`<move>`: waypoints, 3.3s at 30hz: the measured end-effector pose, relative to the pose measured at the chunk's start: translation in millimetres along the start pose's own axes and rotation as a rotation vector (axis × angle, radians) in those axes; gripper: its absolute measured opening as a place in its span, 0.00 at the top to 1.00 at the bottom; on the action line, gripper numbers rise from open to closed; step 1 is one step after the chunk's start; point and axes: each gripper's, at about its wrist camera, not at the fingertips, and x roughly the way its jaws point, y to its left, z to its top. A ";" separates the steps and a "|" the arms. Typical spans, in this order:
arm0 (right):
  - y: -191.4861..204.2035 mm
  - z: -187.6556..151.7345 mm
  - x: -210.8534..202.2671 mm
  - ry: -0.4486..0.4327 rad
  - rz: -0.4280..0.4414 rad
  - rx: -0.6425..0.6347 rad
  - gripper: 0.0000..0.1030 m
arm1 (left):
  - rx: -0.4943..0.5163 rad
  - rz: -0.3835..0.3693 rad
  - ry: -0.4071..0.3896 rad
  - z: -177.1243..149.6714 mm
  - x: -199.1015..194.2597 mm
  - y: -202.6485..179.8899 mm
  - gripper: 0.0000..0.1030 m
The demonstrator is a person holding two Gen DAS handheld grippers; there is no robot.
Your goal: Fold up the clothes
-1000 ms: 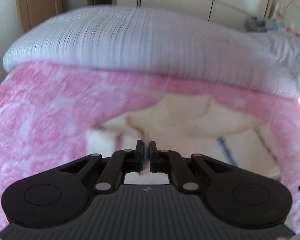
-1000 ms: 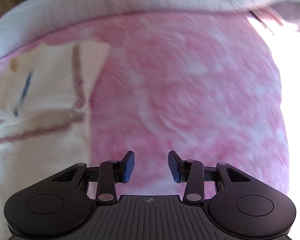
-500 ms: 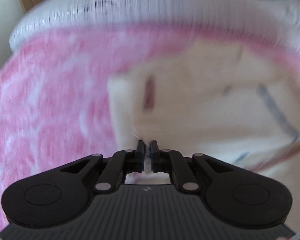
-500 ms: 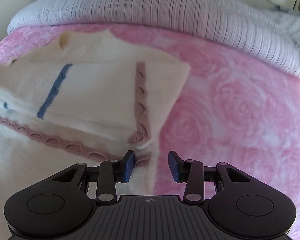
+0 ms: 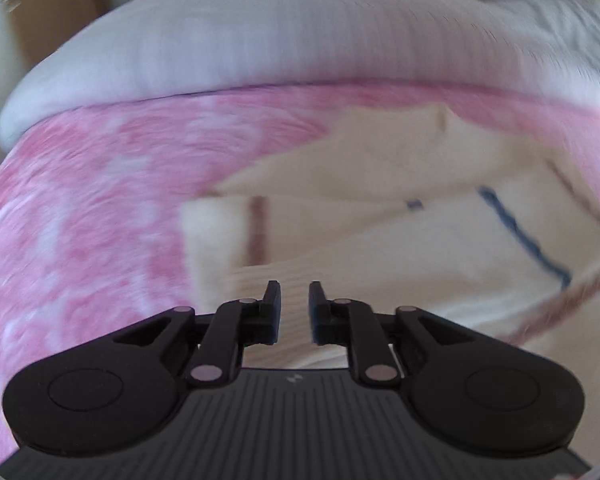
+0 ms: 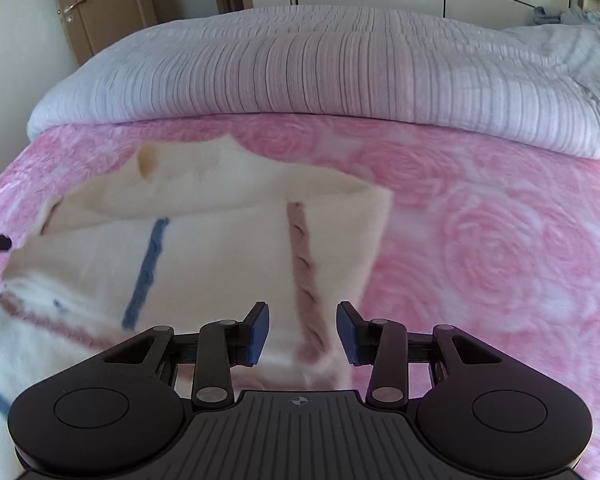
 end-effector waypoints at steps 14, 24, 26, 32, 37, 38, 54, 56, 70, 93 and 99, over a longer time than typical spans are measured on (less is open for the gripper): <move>24.8 -25.5 -24.3 0.064 -0.075 0.004 0.59 | 0.016 -0.087 0.033 -59.9 -40.9 9.5 0.88; 49.3 -170.1 -126.0 0.239 -0.205 0.035 0.59 | -0.009 -0.135 0.163 -194.5 -133.7 10.9 0.87; 61.6 -188.6 -147.7 0.312 -0.268 0.034 0.59 | 0.002 -0.145 0.219 -210.8 -149.3 11.5 0.86; 76.3 -184.5 -178.4 0.368 -0.313 0.188 0.59 | -0.115 -0.143 0.227 -199.4 -178.3 21.5 0.86; 94.7 -155.5 -164.9 0.250 -0.253 0.098 0.59 | -0.118 -0.166 0.151 -192.5 -169.9 -3.7 0.86; 96.0 -155.4 -157.4 0.246 -0.249 0.087 0.59 | -0.114 -0.157 0.177 -199.4 -164.8 -10.6 0.86; 87.1 -262.8 -248.4 0.547 -0.199 0.210 0.59 | -0.219 -0.033 0.344 -253.6 -274.1 -86.2 0.82; 86.1 -252.6 -282.3 0.482 -0.160 0.282 0.59 | -0.212 -0.024 0.312 -240.5 -298.8 -93.7 0.78; 141.3 -158.4 -409.7 0.172 -0.113 0.152 0.39 | -0.242 0.026 0.157 -187.7 -419.1 -114.7 0.63; 167.8 -169.2 -448.8 0.155 -0.101 0.102 0.23 | -0.110 0.044 0.095 -188.6 -465.4 -144.9 0.58; 162.0 -168.7 -456.2 0.147 -0.120 0.115 0.23 | -0.095 0.035 0.092 -187.9 -467.2 -149.7 0.58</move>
